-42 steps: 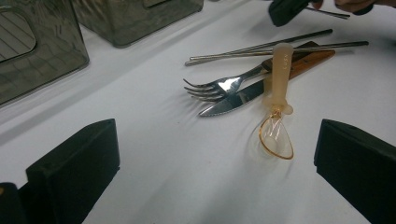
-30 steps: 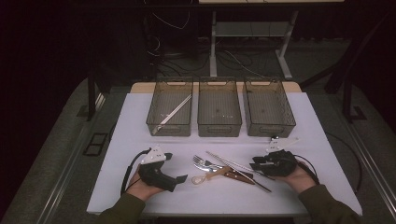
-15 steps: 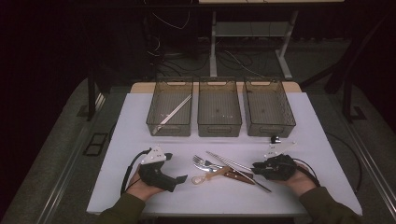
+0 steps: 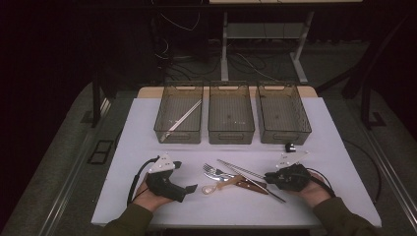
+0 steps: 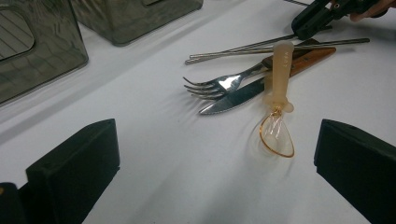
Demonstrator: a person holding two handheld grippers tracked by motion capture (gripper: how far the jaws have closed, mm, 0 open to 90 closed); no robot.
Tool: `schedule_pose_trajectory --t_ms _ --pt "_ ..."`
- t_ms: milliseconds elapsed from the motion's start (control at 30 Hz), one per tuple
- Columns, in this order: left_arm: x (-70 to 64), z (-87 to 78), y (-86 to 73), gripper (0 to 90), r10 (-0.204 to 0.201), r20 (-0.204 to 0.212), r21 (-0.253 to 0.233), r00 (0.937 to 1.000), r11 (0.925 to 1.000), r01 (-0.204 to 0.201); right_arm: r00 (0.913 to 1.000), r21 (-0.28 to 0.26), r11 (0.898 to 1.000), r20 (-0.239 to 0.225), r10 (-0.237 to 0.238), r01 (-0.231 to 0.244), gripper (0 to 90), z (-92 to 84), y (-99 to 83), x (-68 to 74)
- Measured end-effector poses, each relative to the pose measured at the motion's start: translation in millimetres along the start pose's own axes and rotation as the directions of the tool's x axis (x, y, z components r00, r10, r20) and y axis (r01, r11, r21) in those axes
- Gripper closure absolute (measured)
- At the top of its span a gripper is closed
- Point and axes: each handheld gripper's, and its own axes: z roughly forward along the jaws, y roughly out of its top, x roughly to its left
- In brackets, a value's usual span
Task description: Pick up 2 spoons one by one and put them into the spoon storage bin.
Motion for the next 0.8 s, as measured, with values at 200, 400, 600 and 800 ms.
schedule_pose_trajectory --t_ms 200,400,600,800 --pt "0.1 0.2 -0.1 0.0 0.004 -0.005 0.004 1.0 1.0 -0.004 0.9999 -0.004 1.0 0.001 -0.015 0.015 85.0 0.2 -0.2 0.3" --pt "0.3 0.1 -0.2 0.0 0.012 -0.009 0.012 0.9999 0.9999 -0.011 0.9998 -0.004 1.0 -0.001 -0.019 0.019 85.1 0.0 0.0 -0.2" --pt "0.3 -0.1 -0.2 0.0 0.016 -0.01 0.013 0.9998 0.9998 -0.016 0.9998 -0.003 1.0 -0.019 -0.009 0.009 85.1 -0.8 0.5 -3.1" --pt "0.5 -0.3 -0.2 0.0 0.024 -0.012 0.014 0.9996 0.9996 -0.024 0.9986 -0.045 0.998 -0.042 0.031 -0.033 85.2 -10.8 1.2 -9.5"
